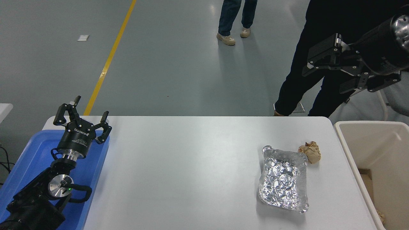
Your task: Pick up foil plate and place in dustbin
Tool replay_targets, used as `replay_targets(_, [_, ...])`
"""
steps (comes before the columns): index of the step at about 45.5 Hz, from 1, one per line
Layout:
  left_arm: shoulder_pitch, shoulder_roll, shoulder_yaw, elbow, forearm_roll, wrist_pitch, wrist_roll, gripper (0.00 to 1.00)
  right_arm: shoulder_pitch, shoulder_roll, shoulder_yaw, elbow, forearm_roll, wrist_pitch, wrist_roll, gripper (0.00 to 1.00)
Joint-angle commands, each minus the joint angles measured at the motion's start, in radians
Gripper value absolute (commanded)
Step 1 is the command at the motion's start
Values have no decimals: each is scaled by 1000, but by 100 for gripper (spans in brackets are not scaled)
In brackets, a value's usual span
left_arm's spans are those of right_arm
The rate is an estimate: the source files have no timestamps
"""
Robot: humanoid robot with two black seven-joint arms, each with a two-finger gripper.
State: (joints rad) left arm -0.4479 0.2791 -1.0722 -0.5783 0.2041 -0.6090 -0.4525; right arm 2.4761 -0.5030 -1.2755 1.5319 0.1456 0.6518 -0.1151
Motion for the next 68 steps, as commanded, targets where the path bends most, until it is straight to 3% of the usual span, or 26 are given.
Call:
replay_targets(1, [0, 0, 0, 0, 0, 0, 0, 98, -241, 26, 2, -18, -27, -155, 0, 100])
replay_targets(10, [0, 0, 0, 0, 0, 0, 0, 98, -517, 60, 42, -53, -158, -331, 2, 100])
replay_targets(19, [0, 0, 0, 0, 0, 0, -2, 98, -732, 61, 127, -159, -244, -389, 0, 100])
replay_targets(37, [0, 0, 0, 0, 0, 0, 0, 98, -1072, 98, 265, -381, -248, -472, 2, 100])
replay_targets(68, [0, 0, 0, 0, 0, 2, 0, 98, -1281, 173, 383, -539, -270, -552, 5, 98])
